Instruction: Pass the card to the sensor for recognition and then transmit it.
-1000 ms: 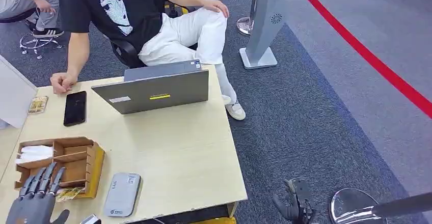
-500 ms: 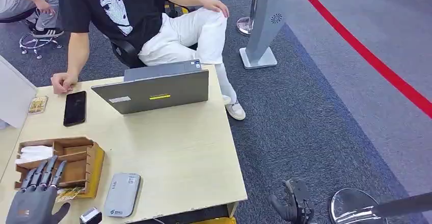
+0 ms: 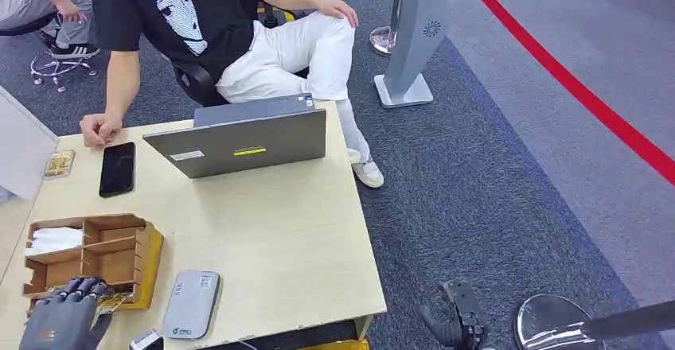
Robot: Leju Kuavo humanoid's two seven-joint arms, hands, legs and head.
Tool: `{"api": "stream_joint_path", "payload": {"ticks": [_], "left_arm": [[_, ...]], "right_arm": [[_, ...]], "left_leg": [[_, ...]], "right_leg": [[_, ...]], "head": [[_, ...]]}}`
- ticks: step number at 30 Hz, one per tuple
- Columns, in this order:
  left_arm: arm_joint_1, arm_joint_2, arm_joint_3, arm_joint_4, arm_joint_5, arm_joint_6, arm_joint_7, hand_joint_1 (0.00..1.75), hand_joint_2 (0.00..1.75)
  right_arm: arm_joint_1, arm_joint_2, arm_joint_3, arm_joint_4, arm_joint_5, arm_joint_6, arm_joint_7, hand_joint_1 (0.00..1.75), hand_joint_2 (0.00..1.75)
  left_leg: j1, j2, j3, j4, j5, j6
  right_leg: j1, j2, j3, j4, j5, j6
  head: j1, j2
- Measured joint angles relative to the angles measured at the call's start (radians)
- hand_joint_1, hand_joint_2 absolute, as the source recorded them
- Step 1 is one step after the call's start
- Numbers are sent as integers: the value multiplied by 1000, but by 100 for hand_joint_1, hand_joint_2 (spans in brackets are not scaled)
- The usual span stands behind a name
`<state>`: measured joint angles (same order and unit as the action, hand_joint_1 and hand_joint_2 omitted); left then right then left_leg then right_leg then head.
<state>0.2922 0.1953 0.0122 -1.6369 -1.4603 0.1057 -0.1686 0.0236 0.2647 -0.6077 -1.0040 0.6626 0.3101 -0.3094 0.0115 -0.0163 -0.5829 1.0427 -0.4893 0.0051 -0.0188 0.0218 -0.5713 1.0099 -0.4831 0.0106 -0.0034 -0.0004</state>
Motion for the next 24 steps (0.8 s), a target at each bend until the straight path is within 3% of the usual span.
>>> {"api": "stream_joint_path", "payload": {"ticks": [11,12,18,24], "left_arm": [[-1,2,-4,-1,16,19,-3,175,175],[-17,7,-6,-51,29,40,-14,175,175],[-66,24,-6,-136,43,36,-21,175,175],[-151,43,-5,-217,72,-2,-32,175,175]], "right_arm": [[0,0,1,1,13,-5,-6,0,175],[-1,0,10,1,20,-6,-6,0,175],[-2,0,18,1,31,-6,-5,0,175],[-4,0,25,1,42,-6,-5,0,175]], "left_leg": [[0,0,0,0,0,0],[0,0,0,0,0,0],[0,0,0,0,1,0],[0,0,0,0,1,0]], "right_leg": [[0,0,0,0,0,0],[0,0,0,0,0,0],[0,0,-1,0,1,0],[0,0,0,0,1,0]], "head": [[0,0],[0,0],[0,0],[0,0]]}}
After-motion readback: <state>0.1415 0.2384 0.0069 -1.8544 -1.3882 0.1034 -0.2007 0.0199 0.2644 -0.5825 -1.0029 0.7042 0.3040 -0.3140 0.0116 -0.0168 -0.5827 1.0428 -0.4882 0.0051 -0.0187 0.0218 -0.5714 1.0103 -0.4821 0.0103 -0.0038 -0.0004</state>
